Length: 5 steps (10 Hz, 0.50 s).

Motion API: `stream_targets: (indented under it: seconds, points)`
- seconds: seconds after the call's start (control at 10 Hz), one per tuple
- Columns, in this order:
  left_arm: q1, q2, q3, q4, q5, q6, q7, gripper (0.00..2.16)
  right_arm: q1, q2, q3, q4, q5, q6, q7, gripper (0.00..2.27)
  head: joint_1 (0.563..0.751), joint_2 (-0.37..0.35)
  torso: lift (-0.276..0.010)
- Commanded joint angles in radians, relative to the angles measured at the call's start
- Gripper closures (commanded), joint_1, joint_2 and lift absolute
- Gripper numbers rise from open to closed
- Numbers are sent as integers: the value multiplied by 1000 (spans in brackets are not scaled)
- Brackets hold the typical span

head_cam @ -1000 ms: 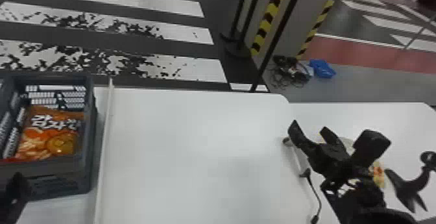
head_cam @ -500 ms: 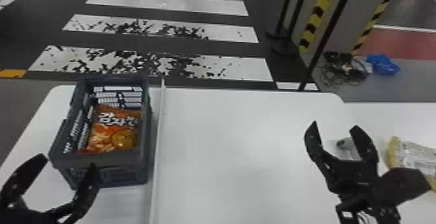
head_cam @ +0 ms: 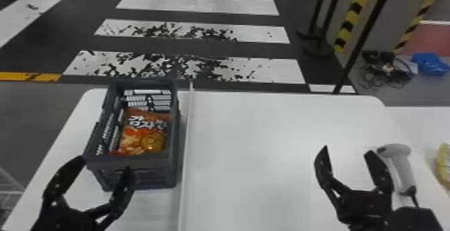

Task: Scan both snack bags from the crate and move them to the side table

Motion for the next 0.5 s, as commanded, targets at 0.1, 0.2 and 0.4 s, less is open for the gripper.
stream_targets:
  seconds: [0.1,0.2,0.4]
  points:
    - [-7,-1,-13,-4,-9,0,19,73,-9,3,-6,50,3,8,0,124,695,-41,-99]
    - [-15,-1,-23,-10,-15,0,31,73,-2,6,-4,55,3,5,0,124,695,-46,-99]
    - [2,10,-27,-98,-15,9,28,73,1,8,-9,58,1,5,0,120,695,-60,-99]
